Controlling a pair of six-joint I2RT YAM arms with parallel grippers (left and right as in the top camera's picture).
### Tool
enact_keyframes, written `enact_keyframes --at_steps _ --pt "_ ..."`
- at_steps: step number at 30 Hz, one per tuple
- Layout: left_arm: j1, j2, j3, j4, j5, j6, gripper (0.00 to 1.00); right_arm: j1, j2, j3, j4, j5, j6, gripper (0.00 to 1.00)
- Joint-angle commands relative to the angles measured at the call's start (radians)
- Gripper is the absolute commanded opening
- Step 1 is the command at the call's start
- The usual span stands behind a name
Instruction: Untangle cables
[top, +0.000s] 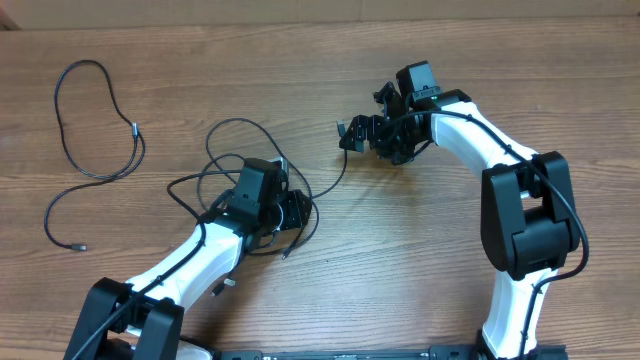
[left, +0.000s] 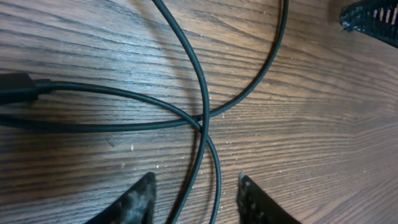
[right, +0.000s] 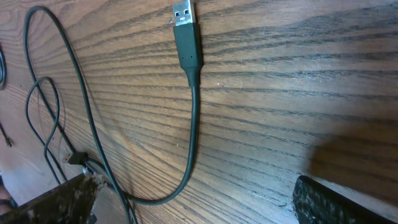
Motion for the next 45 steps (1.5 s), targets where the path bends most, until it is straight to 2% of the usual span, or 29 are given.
enact_keyframes --at_steps 1,5,15,19,27,35,38,45 --pt "-0.005 0.009 0.015 0.004 0.026 -0.005 0.4 0.005 0.004 0.025 0.004 -0.01 0.004 1.0" --pt "-0.01 0.009 0.014 0.003 0.025 -0.005 0.32 0.005 0.004 0.025 0.004 -0.01 0.004 1.0" --pt "-0.053 0.01 0.014 0.018 -0.009 -0.006 0.23 0.005 0.004 0.025 0.004 -0.01 0.004 1.0" --pt "-0.072 0.01 0.014 0.017 -0.013 -0.043 0.2 0.005 0.004 0.025 0.004 -0.01 0.004 1.0" --pt "-0.137 0.01 0.014 0.014 -0.016 -0.058 0.24 0.005 0.004 0.025 0.004 -0.01 0.004 1.0" --pt "-0.183 0.01 0.014 -0.013 -0.167 -0.108 0.27 0.005 0.004 0.025 0.004 -0.009 0.003 1.0" --pt "-0.184 0.01 0.014 -0.043 -0.219 -0.16 0.31 0.005 0.004 0.025 0.004 -0.01 0.003 1.0" --pt "-0.184 0.01 0.014 -0.066 -0.234 -0.201 0.3 0.005 0.004 0.025 0.004 -0.009 0.003 1.0"
